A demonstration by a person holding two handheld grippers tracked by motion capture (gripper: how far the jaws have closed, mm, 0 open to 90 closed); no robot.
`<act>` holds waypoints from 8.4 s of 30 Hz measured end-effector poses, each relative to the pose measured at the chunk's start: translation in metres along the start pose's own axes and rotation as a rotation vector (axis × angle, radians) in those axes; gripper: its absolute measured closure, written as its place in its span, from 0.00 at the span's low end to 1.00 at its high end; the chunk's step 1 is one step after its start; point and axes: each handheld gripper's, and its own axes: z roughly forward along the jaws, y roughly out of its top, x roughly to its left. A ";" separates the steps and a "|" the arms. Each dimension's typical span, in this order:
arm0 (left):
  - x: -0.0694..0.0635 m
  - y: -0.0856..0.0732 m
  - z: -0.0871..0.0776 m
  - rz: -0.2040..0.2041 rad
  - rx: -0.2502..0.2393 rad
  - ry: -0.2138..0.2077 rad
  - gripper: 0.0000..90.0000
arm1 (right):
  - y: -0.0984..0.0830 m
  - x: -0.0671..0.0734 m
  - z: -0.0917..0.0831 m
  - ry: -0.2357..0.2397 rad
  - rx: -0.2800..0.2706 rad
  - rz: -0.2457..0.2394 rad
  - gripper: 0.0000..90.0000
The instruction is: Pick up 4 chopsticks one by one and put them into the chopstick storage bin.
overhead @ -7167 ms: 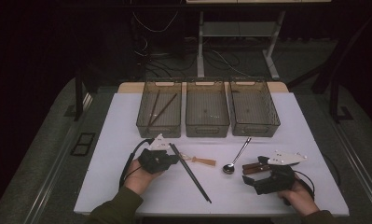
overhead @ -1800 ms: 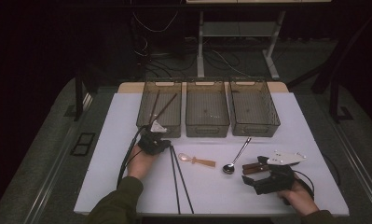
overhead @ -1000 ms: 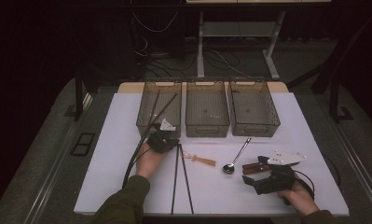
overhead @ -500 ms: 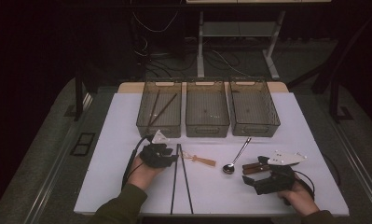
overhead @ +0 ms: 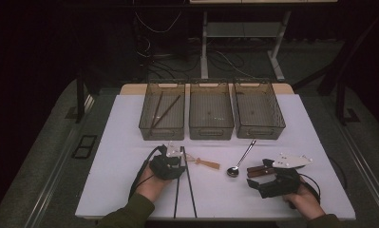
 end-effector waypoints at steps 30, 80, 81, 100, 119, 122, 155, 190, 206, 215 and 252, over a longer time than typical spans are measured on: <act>0.040 -0.012 -0.014 -0.045 0.034 0.081 0.86 | 0.000 0.000 -0.001 0.001 -0.001 -0.002 0.02; 0.042 -0.039 -0.032 -0.152 -0.001 -0.002 0.95 | 0.000 0.002 -0.001 -0.001 0.002 -0.004 0.02; 0.043 -0.039 -0.032 -0.148 -0.002 -0.001 0.95 | 0.000 0.001 -0.001 -0.001 0.003 -0.004 0.02; 0.050 -0.022 -0.055 -0.128 -0.067 -0.087 0.95 | 0.000 0.000 0.001 -0.003 0.004 -0.002 0.02; 0.052 0.002 -0.063 -0.057 -0.120 -0.143 0.95 | -0.001 0.001 0.003 0.000 0.013 -0.002 0.02; 0.056 0.008 -0.063 -0.047 -0.129 -0.148 0.95 | -0.002 0.001 0.005 -0.002 0.031 -0.007 0.02; 0.118 0.084 -0.059 -0.089 -0.202 -0.062 0.95 | -0.002 -0.005 0.005 -0.011 0.024 0.006 0.02; 0.191 0.104 0.001 -0.251 -0.159 0.077 0.95 | -0.001 -0.004 -0.002 0.004 -0.009 0.017 0.02; 0.188 0.096 0.002 -0.239 -0.151 0.139 0.79 | -0.001 -0.003 -0.002 0.005 -0.006 0.012 0.02; 0.173 0.099 -0.015 -0.231 -0.178 0.097 0.58 | -0.001 -0.003 -0.001 0.002 -0.002 0.010 0.02; -0.011 0.003 -0.028 0.007 -0.107 -0.184 0.99 | -0.002 -0.003 0.000 -0.014 0.003 0.012 0.02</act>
